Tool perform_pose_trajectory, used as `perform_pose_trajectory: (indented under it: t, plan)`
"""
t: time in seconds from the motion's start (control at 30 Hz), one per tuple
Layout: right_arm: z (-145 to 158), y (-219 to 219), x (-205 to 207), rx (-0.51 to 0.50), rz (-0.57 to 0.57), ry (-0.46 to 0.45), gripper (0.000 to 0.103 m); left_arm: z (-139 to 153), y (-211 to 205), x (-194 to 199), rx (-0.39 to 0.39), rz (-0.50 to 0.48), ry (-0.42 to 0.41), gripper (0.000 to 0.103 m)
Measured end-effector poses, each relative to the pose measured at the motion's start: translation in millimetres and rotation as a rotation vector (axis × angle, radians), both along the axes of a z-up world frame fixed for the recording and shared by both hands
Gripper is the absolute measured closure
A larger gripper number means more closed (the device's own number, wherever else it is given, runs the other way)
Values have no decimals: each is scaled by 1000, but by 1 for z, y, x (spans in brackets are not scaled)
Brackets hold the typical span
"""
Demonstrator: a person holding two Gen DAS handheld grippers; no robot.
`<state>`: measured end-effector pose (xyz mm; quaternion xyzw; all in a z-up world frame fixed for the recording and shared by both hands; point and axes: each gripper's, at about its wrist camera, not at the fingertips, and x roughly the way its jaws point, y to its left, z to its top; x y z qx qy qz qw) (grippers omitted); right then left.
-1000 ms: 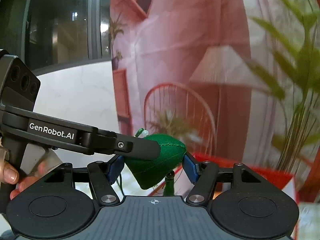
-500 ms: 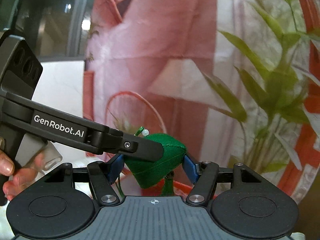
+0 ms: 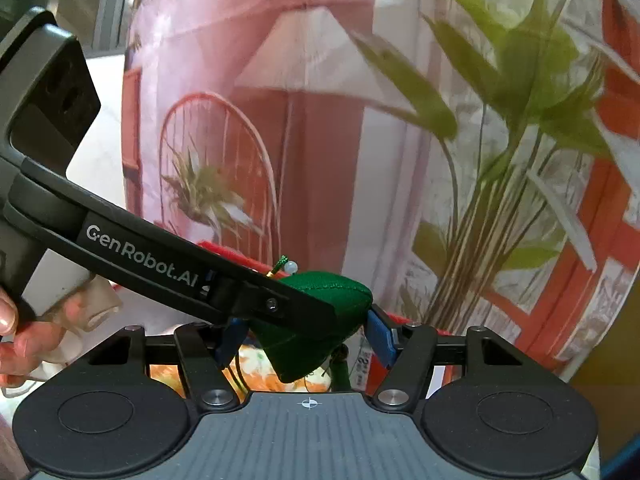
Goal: Organize soft objects
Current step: 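Lift the green pouch with the left tool toward the box, then open the left tool to drop the green pouch into the box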
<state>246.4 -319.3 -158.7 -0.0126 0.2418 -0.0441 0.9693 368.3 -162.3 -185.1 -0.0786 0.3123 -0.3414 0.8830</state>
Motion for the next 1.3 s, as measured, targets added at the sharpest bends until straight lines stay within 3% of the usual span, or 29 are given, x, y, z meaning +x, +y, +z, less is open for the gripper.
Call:
perform_pose_trajectory:
  t: [0.37,0.57,0.63,0.73,0.97,1.3]
  plan:
    - [-26,-14,15,33,-130,78,43,-11,-13,10,30,27,20,50]
    - [-35,-25,18,79,-208,95,41,-11,-5,5,78,84,-10,32]
    - [-35,-24,18,73,-212,95,33,-10,-1,3,92,107,-21,26]
    - [-37,-23,19,62,-212,105,32,-9,5,-2,118,134,-39,18]
    - [-36,-20,18,53,-217,104,31,-4,20,-18,184,183,-66,10]
    - [-7,-2,-23,76,-238,-2,1,25,51,-62,231,275,-134,0]
